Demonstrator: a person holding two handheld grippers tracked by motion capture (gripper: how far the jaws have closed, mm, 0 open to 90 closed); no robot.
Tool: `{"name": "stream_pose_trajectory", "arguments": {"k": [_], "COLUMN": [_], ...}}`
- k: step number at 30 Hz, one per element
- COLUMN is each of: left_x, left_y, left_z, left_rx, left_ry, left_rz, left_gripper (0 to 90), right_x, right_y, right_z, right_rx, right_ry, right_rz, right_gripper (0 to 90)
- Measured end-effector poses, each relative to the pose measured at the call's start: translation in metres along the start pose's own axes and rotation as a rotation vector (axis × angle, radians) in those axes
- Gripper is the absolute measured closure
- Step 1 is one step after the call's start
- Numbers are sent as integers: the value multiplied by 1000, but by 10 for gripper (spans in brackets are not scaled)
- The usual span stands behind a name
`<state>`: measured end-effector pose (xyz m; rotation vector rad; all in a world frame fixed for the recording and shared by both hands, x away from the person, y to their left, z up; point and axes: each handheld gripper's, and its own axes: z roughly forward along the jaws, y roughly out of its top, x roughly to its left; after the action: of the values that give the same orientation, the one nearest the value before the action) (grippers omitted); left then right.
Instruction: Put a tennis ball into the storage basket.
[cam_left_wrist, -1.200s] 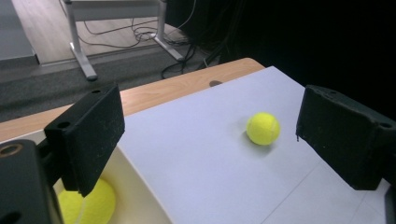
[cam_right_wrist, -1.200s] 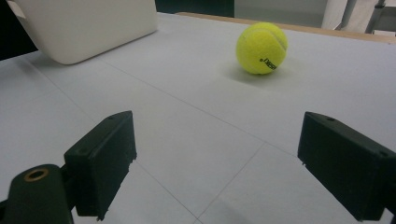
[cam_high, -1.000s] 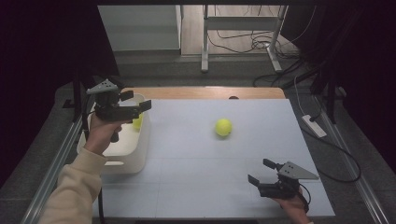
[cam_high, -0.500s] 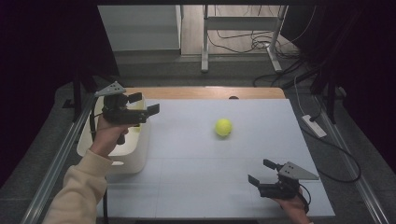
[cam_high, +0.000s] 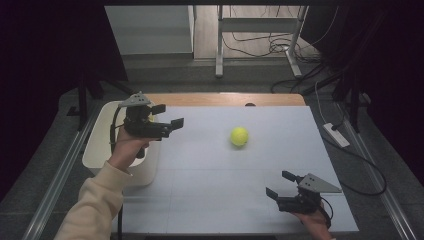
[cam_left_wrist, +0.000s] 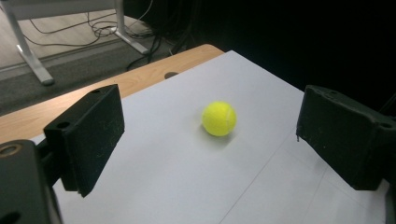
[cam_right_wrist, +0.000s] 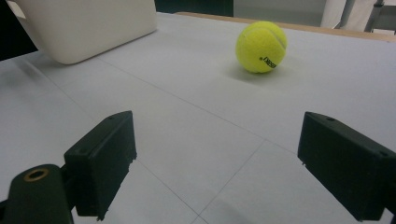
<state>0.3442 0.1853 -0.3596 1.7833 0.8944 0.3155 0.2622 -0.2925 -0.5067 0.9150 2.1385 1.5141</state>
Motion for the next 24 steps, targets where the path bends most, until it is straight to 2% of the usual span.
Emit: {"name": "stream_pose_trajectory", "arguments": {"k": [16, 24], "left_x": [-9, -16], "left_y": [-6, -7], "left_z": [18, 28], "left_rx": [29, 52], "left_ry": [-34, -45], "left_rz": [5, 22], "left_gripper": [84, 83], "right_x": [-1, 0], "right_y": [1, 0], "right_z": [0, -2], "right_rx": [2, 2], "right_ry": [2, 3], "right_rz": [-2, -2], "right_gripper": [114, 114]}}
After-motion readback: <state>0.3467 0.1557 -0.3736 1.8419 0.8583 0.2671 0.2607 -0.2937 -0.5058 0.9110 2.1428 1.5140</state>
